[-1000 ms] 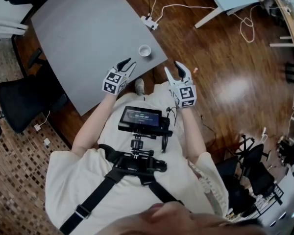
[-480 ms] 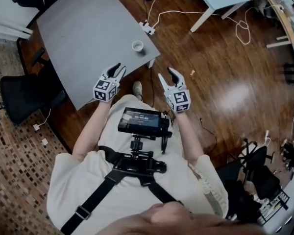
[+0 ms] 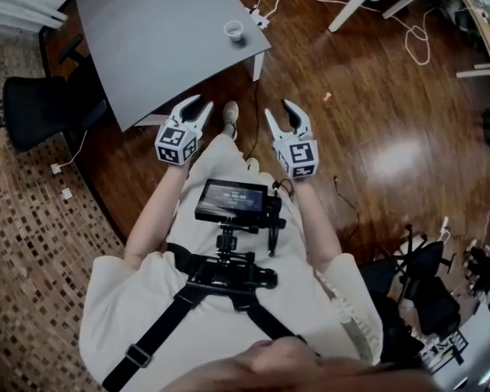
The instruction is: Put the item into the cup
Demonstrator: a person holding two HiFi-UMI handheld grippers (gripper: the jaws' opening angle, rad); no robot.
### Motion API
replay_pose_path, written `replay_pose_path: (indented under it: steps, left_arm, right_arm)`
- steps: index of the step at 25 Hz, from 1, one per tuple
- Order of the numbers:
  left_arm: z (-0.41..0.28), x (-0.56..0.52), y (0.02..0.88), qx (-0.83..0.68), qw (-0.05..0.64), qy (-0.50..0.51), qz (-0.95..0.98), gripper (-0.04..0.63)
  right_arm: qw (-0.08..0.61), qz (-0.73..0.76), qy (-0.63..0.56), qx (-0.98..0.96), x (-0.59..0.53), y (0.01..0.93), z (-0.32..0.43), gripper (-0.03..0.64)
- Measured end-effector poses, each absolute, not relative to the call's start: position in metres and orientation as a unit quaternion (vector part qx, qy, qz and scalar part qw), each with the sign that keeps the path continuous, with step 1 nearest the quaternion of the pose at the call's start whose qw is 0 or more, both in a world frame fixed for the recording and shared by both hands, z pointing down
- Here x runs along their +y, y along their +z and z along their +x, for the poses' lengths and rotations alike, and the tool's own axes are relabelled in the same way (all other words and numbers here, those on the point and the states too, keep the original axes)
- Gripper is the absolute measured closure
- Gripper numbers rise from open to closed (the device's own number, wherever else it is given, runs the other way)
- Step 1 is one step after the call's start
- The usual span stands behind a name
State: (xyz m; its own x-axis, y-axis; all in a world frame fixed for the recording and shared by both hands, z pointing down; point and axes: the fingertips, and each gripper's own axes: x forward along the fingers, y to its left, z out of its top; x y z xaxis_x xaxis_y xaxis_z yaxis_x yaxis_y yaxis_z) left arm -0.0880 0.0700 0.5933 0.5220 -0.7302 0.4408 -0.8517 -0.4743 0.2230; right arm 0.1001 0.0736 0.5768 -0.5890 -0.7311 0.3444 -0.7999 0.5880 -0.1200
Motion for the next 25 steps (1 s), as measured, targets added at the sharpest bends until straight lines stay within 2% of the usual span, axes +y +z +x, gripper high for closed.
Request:
replay_pose_path:
  steps: [4,12,17,25]
  left_arm:
    - [-0.099,0.125,0.589,-0.492,0.230,0.128,0.830,0.472]
    - [-0.116,0.163,0.590,-0.515,0.240,0.121,0.814,0.472]
    - [-0.114,0.179,0.571,-0.510,0.231,0.115,0.821,0.472]
    - [-0.123,0.179,0.575,-0.470,0.232,0.120,0.843,0.472]
  right_arm:
    - [0.133,0.417,0.137,-0.889,0.108,0.577,0.094,0.416]
    - [0.118,0.394,0.150,-0.899,0.141,0.573,0.082,0.416]
    - [0.084,0.401,0.165,-0.897,0.163,0.546,0.080,0.416]
    - [0.098,0.411,0.155,-0.893,0.169,0.545,0.051,0.416]
